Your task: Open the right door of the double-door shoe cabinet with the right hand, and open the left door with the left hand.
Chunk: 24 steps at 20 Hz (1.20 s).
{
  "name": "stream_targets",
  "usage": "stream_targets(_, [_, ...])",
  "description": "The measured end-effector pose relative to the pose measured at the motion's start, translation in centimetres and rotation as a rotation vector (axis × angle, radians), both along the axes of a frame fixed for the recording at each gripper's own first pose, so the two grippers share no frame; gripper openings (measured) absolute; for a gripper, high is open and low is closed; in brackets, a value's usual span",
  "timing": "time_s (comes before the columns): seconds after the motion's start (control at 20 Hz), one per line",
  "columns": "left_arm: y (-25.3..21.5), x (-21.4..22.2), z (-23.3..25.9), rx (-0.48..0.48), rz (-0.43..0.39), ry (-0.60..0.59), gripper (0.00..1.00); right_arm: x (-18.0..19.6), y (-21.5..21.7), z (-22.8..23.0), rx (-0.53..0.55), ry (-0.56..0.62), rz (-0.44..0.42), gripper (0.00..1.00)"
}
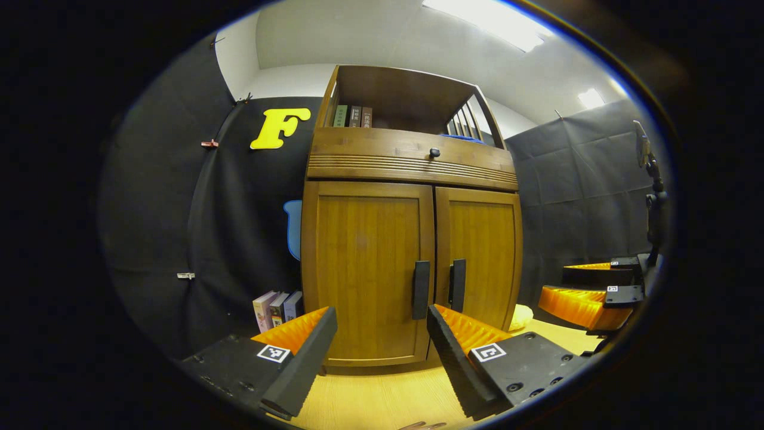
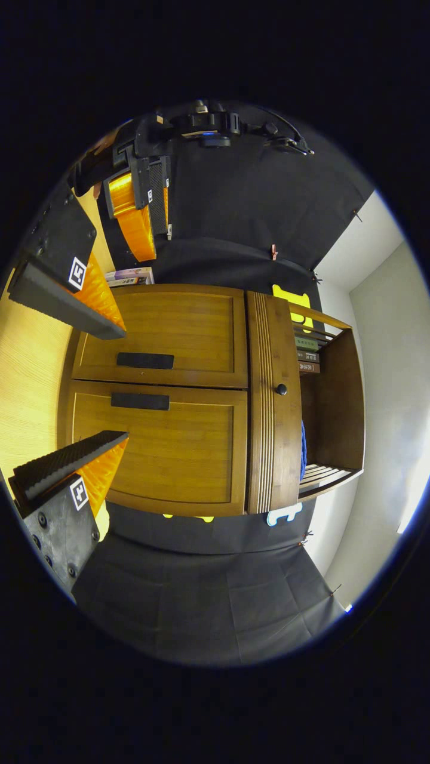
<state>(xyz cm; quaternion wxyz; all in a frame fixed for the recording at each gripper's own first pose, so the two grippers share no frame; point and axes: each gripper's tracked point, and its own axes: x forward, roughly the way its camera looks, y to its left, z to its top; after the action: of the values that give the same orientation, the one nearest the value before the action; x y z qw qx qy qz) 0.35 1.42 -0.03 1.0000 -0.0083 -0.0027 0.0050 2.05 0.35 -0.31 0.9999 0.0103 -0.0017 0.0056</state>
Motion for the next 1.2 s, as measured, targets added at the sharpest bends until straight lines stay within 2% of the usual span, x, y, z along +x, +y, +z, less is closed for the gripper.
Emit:
stream_targets(0.2, [-0.1,0.2,-0.2,-0.005,0.008,0.003,0.94,2.1,-0.4,-0.8,0.018,0.020,-0.023,0.97])
stream_targets(0.65, [0.3,0.1,0.2,0.006,0.014,-0.011,0.94,8.9,-1.1,-2.2,-0.023,0.034,-0.054,0.96])
stream_targets(0.9, [0.8,-0.1,-1.1,-0.017,-0.010,0.017,0.94,13.1,-1.0,-3.6,-0.017,0.050,-0.056,0.95])
stream_targets(1.0, [1.8,-0.4,-1.8,-0.015,0.007,0.033,0.94,15.1,-1.3,-4.0,-0.040,0.032,-0.082,0.94])
stream_targets(1.15, [3.9,-0.9,-2.1,0.043,0.076,0.042,0.94,17.7,-2.3,-5.1,-0.069,0.029,-0.124,0.96])
stream_targets(1.2, [4.5,-0.9,-2.3,0.062,0.096,0.042,0.94,18.5,-2.3,-5.6,-0.063,0.040,-0.125,0.91])
